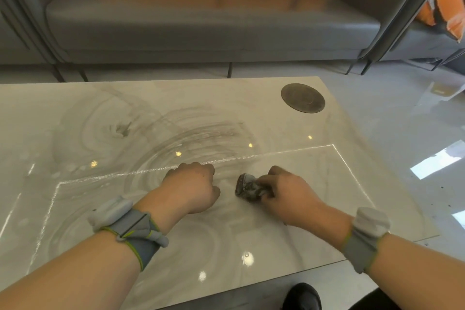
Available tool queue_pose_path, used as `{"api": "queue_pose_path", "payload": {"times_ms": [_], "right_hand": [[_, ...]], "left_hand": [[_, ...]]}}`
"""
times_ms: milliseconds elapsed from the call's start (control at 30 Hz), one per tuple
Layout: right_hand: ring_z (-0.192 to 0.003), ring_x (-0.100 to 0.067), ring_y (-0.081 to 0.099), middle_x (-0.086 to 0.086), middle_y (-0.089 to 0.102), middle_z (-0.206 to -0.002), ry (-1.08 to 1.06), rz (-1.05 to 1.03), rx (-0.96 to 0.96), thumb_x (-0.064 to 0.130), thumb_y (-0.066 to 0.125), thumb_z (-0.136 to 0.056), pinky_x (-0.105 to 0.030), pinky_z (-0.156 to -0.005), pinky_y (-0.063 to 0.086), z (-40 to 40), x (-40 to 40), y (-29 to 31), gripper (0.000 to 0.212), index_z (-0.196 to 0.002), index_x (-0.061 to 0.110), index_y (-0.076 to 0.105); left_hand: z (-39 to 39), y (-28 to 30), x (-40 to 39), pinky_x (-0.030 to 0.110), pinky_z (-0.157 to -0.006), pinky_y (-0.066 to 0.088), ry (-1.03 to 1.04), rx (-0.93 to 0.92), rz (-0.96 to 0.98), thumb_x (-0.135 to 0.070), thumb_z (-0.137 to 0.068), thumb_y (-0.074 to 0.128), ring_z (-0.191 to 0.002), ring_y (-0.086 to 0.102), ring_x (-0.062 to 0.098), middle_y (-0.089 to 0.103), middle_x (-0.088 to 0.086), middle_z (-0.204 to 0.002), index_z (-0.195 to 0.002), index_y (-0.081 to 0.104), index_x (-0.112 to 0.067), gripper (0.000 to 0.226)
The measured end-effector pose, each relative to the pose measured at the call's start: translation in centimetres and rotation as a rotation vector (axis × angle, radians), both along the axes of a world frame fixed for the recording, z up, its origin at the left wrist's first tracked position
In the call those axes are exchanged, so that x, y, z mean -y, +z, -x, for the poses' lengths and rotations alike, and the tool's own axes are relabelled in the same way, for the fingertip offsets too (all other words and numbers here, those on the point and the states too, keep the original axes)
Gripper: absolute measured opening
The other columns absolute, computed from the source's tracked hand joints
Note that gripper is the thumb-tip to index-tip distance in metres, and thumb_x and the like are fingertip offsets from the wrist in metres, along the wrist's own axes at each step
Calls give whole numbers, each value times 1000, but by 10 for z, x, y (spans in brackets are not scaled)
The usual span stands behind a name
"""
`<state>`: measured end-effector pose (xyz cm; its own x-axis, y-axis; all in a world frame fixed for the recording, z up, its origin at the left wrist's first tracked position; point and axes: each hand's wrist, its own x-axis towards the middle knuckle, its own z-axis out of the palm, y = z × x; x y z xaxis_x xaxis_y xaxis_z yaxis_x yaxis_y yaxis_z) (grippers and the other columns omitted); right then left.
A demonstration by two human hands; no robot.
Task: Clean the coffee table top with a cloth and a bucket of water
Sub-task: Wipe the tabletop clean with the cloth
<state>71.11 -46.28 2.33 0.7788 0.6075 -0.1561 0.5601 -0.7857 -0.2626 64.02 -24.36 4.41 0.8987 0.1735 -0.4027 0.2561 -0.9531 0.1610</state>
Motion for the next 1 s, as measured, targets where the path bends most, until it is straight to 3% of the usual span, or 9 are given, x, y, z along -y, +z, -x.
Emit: {"api": "queue_pose_path", "payload": {"times_ms": [67, 167, 267, 467, 667, 767, 833, 1000], "right_hand": [[-85, -31, 63, -2, 56, -99, -120, -83, 58, 27, 52, -88, -36, -76, 52, -22, -3, 14, 26, -106, 27, 71], [-76, -35, 63, -7, 54, -99, -261, -156, 232, 24, 52, -87, -38, -72, 54, -77, -13, 34, 25, -104, 21, 70], [-81, -39, 61, -15, 54, -110, -299, -77, 313, 20, 49, -89, -39, -73, 52, -134, -37, 42, 25, -106, 11, 66], [-89, -39, 60, -17, 47, -124, -408, 22, 325, 18, 44, -97, -38, -74, 43, -218, -100, 32, 27, -110, 7, 65], [-100, -38, 54, -14, 49, -119, -301, 6, 343, 24, 44, -95, -43, -85, 48, -255, -171, -2, 28, -106, 13, 67], [-107, -38, 54, -13, 50, -121, -197, 59, 251, 24, 44, -97, -41, -89, 47, -256, -189, -22, 32, -121, 22, 65], [-110, -37, 53, -11, 52, -122, -149, 90, 266, 18, 46, -97, -39, -86, 46, -252, -188, -31, 39, -131, 29, 60], [-106, -38, 55, -7, 55, -126, -7, -6, 321, 9, 48, -93, -39, -87, 49, -234, -154, -43, 49, -135, 31, 59]], "left_hand": [[-4, 0, 3, 39, -96, 44, -11, 31, 0, -43, -91, 46, -119, 50, 29, 55, 4, -131, -133, 50, -22, 47], [-7, 3, 2, 41, -100, 39, 13, 39, -9, -44, -91, 45, -126, 45, 30, 50, 2, -139, -140, 44, -28, 51], [-11, 2, -2, 44, -102, 36, 53, -9, -22, -45, -91, 45, -128, 42, 31, 46, 2, -143, -141, 43, -30, 52], [-10, -3, 1, 48, -103, 36, 41, -105, -28, -49, -89, 46, -127, 42, 33, 39, 4, -146, -141, 40, -32, 56], [-12, -3, -11, 44, -96, 40, 64, -74, -14, -48, -88, 44, -120, 47, 32, 45, 2, -140, -128, 47, -27, 45], [-12, -4, -11, 43, -96, 39, 71, -57, -25, -46, -89, 44, -120, 48, 32, 44, 3, -146, -127, 46, -25, 43], [-11, -5, -11, 43, -96, 39, 73, -53, -27, -46, -89, 45, -121, 47, 31, 43, 3, -148, -129, 45, -24, 45], [-10, -7, -10, 43, -98, 40, 58, -64, -45, -47, -89, 45, -126, 45, 32, 33, 5, -157, -134, 43, -23, 52]]}}
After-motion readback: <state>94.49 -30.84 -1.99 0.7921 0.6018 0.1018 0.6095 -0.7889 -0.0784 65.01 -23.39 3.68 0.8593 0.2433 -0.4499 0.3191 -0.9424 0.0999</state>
